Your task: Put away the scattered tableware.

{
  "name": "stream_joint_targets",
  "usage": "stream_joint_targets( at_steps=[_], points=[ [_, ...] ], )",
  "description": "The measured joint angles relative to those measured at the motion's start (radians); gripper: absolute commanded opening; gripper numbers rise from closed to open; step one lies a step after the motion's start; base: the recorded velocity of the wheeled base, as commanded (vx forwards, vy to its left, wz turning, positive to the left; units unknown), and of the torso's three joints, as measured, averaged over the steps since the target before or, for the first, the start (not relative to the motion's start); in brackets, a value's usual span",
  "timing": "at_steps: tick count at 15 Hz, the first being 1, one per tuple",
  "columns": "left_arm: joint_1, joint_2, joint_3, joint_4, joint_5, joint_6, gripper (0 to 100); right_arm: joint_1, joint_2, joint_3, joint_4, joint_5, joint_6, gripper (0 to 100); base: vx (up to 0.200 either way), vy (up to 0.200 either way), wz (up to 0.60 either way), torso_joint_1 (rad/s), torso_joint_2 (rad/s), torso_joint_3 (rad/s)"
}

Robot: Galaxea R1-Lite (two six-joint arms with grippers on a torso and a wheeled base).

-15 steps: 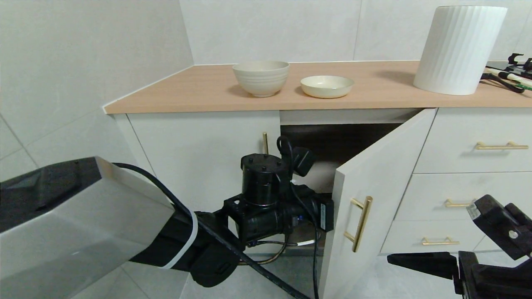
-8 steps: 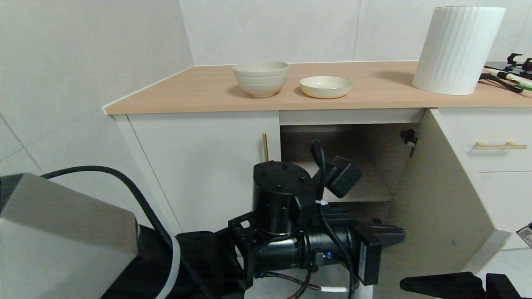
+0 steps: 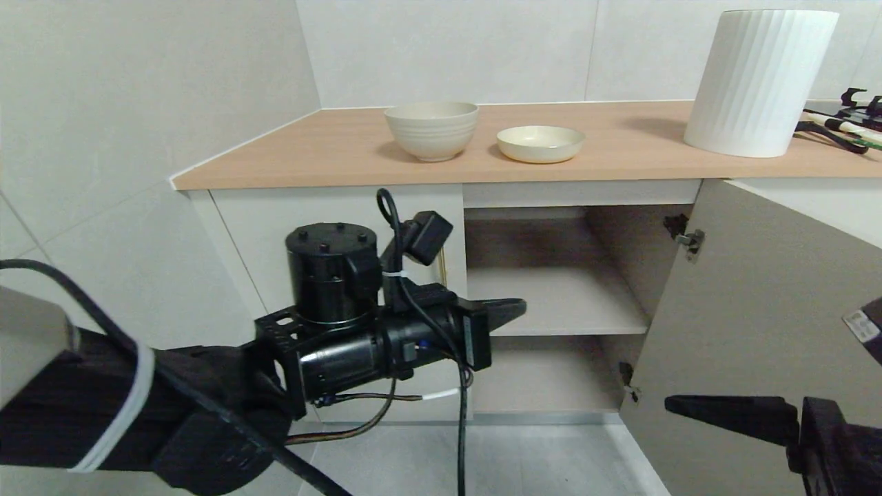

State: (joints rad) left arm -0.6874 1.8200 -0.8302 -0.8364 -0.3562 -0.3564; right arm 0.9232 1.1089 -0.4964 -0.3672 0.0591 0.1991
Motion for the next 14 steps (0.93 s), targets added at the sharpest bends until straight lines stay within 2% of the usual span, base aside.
stream_joint_targets(
  at_steps=[2, 4, 6, 8, 9, 11, 14],
  points=[
    [0.068, -0.114, 0.037, 0.172, 0.041, 0.025, 0, -0.039, 0.063, -0.053, 0.0, -0.064, -0.001, 100, 0.0, 0.0, 0.0, 0.0, 0.0, 0.0],
    [0.15, -0.252, 0.057, 0.351, 0.078, 0.077, 0, -0.087, 0.134, -0.137, 0.017, -0.077, -0.004, 100, 0.0, 0.0, 0.0, 0.0, 0.0, 0.0],
    [0.225, -0.369, 0.069, 0.437, 0.093, 0.109, 0, -0.119, 0.201, -0.239, 0.064, -0.079, -0.016, 100, 0.0, 0.0, 0.0, 0.0, 0.0, 0.0],
    [0.294, -0.467, 0.089, 0.504, 0.097, 0.117, 0, -0.141, 0.269, -0.35, 0.12, -0.08, -0.024, 100, 0.0, 0.0, 0.0, 0.0, 0.0, 0.0],
    [0.331, -0.51, 0.097, 0.538, 0.098, 0.117, 100, -0.155, 0.301, -0.404, 0.151, -0.082, -0.025, 100, 0.0, 0.0, 0.0, 0.0, 0.0, 0.0],
    [0.38, -0.566, 0.103, 0.58, 0.098, 0.109, 100, -0.177, 0.341, -0.467, 0.224, -0.082, -0.02, 100, 0.0, 0.0, 0.0, 0.0, 0.0, 0.0],
    [0.423, -0.595, 0.085, 0.575, 0.088, 0.081, 100, -0.195, 0.362, -0.481, 0.255, -0.084, 0.022, 100, 0.0, 0.0, 0.0, 0.0, 0.0, 0.0]
  ],
)
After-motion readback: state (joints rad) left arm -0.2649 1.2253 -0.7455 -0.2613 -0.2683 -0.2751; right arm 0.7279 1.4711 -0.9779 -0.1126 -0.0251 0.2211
